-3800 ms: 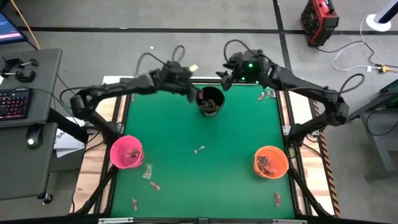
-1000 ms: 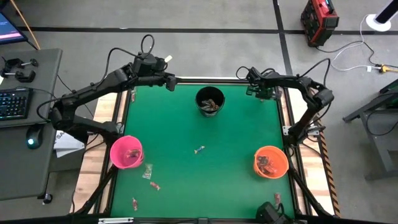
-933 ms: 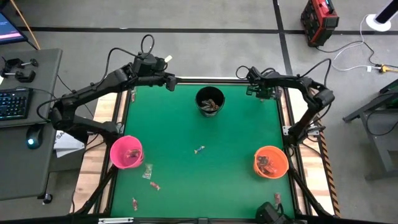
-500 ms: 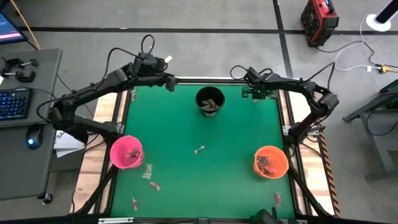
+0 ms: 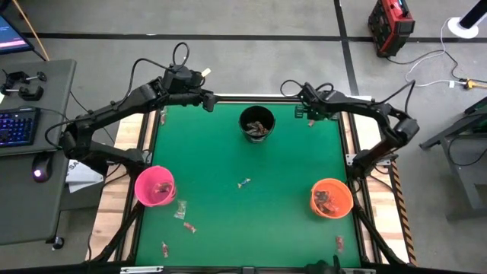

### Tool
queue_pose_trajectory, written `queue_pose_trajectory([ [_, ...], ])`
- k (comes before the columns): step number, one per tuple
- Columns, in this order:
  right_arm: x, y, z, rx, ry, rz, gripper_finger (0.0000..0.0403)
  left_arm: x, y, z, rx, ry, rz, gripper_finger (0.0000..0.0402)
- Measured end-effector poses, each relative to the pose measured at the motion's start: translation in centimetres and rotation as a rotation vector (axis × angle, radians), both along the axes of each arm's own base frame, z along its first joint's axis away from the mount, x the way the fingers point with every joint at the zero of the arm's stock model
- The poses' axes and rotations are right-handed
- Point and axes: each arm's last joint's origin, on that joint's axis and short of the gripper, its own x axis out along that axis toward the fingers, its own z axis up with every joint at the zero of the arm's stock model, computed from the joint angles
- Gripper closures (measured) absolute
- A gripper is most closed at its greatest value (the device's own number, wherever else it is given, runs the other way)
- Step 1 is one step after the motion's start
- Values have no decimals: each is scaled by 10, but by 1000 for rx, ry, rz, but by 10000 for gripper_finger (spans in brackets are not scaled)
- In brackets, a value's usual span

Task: Sort candy by brand, put in halloween buckets
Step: Put the red candy into the black bucket

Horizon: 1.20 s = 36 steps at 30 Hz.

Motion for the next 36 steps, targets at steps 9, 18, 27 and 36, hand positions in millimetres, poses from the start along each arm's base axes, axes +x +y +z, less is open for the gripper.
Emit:
queue_pose_trajectory([
  [9,-11,-19,-17,53,19,-56,284,0,0,-1,-4,6,0,155],
  [18,-5,-24,-44,129,18,-130,192,0,0,0,10,12,-8,155],
  [27,5,-19,-50,130,53,-45,323,0,0,0,11,11,-8,155],
  [36,14,-8,-41,122,26,71,386,0,0,0,11,12,-8,155],
])
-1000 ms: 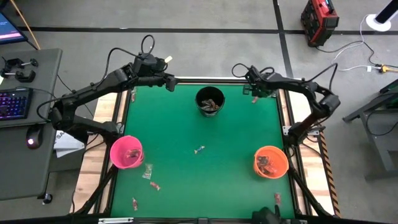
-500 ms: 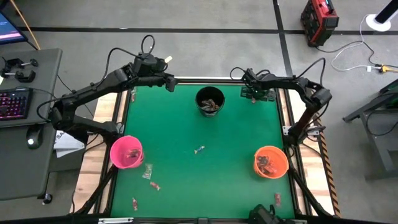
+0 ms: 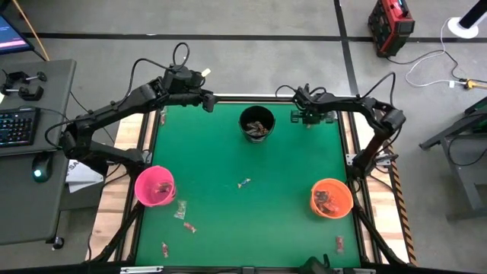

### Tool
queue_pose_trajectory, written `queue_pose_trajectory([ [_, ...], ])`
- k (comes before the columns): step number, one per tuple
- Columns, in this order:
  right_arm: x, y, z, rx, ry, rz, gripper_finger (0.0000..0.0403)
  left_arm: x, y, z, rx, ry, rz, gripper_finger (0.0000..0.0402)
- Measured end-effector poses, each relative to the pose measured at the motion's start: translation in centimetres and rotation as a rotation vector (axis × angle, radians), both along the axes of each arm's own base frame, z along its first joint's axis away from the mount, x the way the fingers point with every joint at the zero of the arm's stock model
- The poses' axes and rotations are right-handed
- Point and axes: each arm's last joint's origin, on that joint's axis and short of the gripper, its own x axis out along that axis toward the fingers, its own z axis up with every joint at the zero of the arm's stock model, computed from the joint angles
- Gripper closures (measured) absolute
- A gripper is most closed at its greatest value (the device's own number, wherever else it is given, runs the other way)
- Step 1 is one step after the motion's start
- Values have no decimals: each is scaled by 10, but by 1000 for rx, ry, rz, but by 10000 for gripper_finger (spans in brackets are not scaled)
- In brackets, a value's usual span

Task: Sort candy by brand, put in halloween buckets
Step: Put the red candy into the black bucket

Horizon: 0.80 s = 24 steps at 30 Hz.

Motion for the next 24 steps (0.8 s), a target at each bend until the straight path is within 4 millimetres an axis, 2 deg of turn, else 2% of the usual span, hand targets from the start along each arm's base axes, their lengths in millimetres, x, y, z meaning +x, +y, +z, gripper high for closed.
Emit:
queue_pose_trajectory([
  [2,1,4,9,2,-36,34,393,0,0,0,0,0,0,155],
  [8,-4,12,50,-134,-142,43,396,0,0,0,3,2,5,155],
  [12,1,21,82,-255,-322,86,397,0,0,0,4,2,7,155],
  [15,16,28,107,-339,-548,204,398,0,0,0,4,1,8,155],
  [18,37,41,122,-368,-753,359,398,0,0,0,4,2,8,155],
  [21,60,58,127,-388,-868,471,393,0,0,0,5,1,8,155],
  [24,80,73,119,-377,-889,558,382,0,1,0,5,1,8,155],
])
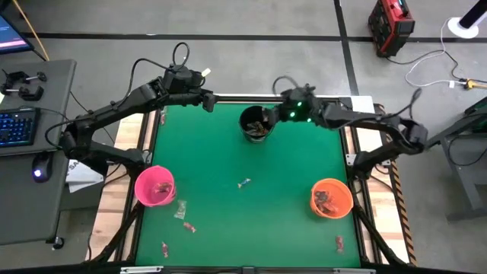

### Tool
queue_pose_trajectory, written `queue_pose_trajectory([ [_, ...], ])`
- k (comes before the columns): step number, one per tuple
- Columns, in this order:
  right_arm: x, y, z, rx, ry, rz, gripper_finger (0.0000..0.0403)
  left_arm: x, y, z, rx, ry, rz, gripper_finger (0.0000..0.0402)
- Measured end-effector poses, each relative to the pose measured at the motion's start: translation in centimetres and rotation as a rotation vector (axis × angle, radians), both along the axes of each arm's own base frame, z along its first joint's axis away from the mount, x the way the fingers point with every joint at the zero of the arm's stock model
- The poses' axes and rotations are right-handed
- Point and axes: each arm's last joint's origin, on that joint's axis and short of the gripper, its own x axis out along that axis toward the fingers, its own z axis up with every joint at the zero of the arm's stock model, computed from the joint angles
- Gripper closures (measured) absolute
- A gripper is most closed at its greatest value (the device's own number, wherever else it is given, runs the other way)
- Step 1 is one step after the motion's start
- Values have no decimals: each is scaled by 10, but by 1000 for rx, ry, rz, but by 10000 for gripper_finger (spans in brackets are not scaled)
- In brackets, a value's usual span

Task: Sort candy by brand, put in halloween buckets
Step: Put the red candy into the black bucket

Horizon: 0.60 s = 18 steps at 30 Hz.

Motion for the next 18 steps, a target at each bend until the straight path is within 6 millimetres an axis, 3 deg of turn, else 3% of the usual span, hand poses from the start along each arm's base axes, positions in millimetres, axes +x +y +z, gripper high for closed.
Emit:
queue_pose_trajectory([
  [7,21,12,-19,-19,38,36,336,0,0,0,0,0,0,155],
  [18,22,10,-9,-155,175,75,171,0,0,0,0,0,0,155],
])
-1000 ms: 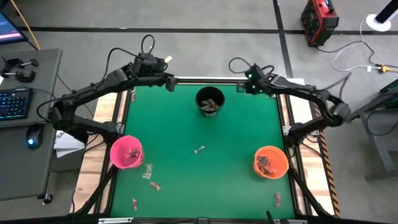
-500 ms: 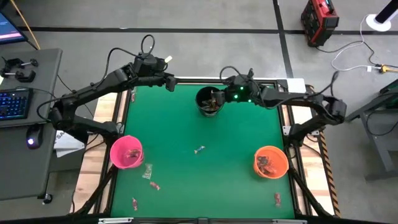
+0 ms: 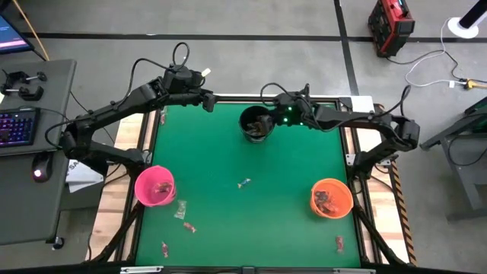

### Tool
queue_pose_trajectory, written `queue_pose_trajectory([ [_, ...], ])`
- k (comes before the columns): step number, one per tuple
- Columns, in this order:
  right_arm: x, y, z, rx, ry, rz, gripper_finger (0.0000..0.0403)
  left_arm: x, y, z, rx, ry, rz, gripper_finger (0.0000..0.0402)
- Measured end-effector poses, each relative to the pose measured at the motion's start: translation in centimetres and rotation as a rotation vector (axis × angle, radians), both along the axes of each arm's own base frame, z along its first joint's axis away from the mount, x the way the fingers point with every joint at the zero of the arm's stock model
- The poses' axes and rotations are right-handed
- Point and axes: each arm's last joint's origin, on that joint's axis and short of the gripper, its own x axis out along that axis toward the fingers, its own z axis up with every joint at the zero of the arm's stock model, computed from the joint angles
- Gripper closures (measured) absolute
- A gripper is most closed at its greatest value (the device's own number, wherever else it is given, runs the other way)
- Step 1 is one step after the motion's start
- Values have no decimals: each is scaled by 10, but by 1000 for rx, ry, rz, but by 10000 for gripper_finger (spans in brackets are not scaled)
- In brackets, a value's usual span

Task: Sort candy by brand, put in halloween buckets
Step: Put the red candy into the black bucket, then put the blue gummy into the orange bucket

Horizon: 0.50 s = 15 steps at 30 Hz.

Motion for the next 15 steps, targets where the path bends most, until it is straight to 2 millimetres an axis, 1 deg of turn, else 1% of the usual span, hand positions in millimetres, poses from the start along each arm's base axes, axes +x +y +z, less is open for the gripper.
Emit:
queue_pose_trajectory([
  [2,0,1,4,10,37,36,159,0,0,0,0,0,0,155],
  [4,2,1,11,10,44,76,155,0,0,0,0,0,0,155],
  [6,1,0,18,-11,77,75,154,0,0,0,0,0,0,155],
  [8,-2,-4,26,-48,157,48,153,0,0,0,0,0,0,155],
  [10,-10,-13,38,-90,252,-54,153,0,0,0,0,0,0,155],
  [12,-22,-25,48,-128,355,-195,153,0,0,0,0,0,0,155],
  [14,-38,-40,49,-120,460,-301,153,0,0,0,0,0,0,155],
  [15,-48,-48,47,-88,499,-348,153,0,0,0,0,0,0,155],
])
